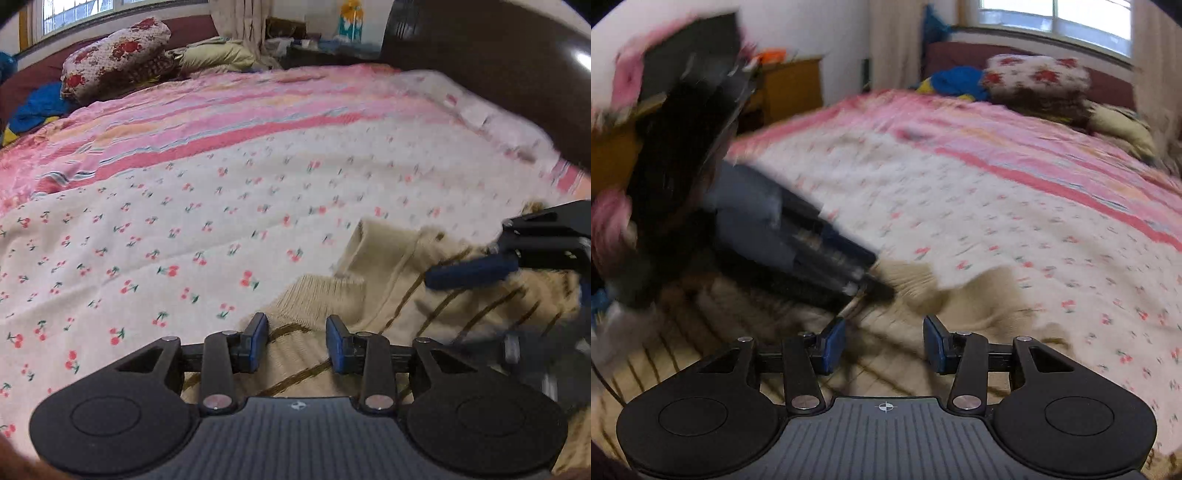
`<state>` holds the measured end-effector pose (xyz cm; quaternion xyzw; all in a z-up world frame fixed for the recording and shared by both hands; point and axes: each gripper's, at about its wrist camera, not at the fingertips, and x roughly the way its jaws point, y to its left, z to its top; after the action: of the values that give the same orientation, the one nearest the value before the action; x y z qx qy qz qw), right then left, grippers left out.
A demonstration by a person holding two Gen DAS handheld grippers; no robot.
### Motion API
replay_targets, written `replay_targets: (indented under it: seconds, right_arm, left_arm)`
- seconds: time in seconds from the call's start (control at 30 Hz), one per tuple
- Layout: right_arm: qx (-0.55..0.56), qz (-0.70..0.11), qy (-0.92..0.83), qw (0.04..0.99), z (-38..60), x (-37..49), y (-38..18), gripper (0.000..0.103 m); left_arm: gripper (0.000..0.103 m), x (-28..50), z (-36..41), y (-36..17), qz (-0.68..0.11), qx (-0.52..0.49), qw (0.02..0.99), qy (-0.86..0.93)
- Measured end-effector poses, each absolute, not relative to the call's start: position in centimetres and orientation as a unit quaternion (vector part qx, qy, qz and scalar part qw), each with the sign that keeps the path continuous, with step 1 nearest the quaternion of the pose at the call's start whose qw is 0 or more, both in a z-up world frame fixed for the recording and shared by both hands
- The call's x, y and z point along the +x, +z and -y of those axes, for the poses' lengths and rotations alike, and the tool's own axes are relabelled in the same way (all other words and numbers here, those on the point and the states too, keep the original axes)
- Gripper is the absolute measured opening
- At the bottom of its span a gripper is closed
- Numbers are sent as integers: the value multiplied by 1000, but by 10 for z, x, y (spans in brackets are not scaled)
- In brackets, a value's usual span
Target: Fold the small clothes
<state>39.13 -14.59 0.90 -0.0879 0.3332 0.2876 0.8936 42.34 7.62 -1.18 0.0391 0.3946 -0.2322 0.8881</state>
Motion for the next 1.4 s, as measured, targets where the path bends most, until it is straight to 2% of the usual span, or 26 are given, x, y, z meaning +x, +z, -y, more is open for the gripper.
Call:
replay_targets:
  seconds: [0.2,0.27,0.3,0.43,0.47,0.5,0.53,0.57,0.6,0.73,0.8,0.9,1.0,1.1,1.17,1.27,1.4]
  right_arm:
    - [-53,-346,225,909,187,430,8,47]
    - [-54,-369,220,902,186,446,-2,46]
    - [-52,-384,226,894,185,454,-7,46]
    - [-56,-402,257,877,174,463,-13,50]
    - [-66,-406,260,874,170,464,-15,48]
    - [-80,-407,258,873,167,464,-17,41]
    - [-98,-407,252,872,163,461,-19,36]
    - [-105,-407,252,872,162,458,-19,25]
    - [-96,-410,256,870,165,454,-17,11]
    - [-66,-369,254,892,182,425,-1,10]
    - [-54,-337,246,907,192,404,9,9]
    - [-40,-287,228,930,202,387,23,9]
    - [-33,-261,206,942,199,394,20,9]
    - [-80,-308,182,930,182,419,-12,9]
    - [-77,-329,186,923,185,420,-22,9]
    - [-58,-325,197,923,195,410,-20,9]
    - [-51,-314,214,924,203,390,-16,9]
  left_arm:
    - [40,442,-80,-12,-407,40,884,-226]
    - [44,452,-74,-18,-430,47,870,-235]
    - [49,456,-71,-21,-441,56,862,-242]
    - [51,459,-64,-22,-460,86,846,-254]
    - [51,460,-64,-22,-468,87,842,-253]
    - [51,460,-64,-22,-474,87,840,-251]
    - [50,459,-64,-22,-478,87,839,-246]
    - [47,457,-64,-21,-482,87,838,-240]
    - [40,454,-63,-19,-483,88,839,-234]
    - [14,433,-59,-12,-460,108,854,-216]
    - [11,423,-65,-4,-432,95,874,-201]
    - [10,412,-82,19,-353,24,918,-181]
    - [9,422,-83,9,-336,4,933,-131]
    - [10,435,-80,-13,-389,-6,911,-137]
    - [10,435,-82,-13,-395,-19,903,-168]
    - [17,442,-87,-10,-404,-35,888,-216]
    - [33,453,-83,-12,-414,-9,883,-221]
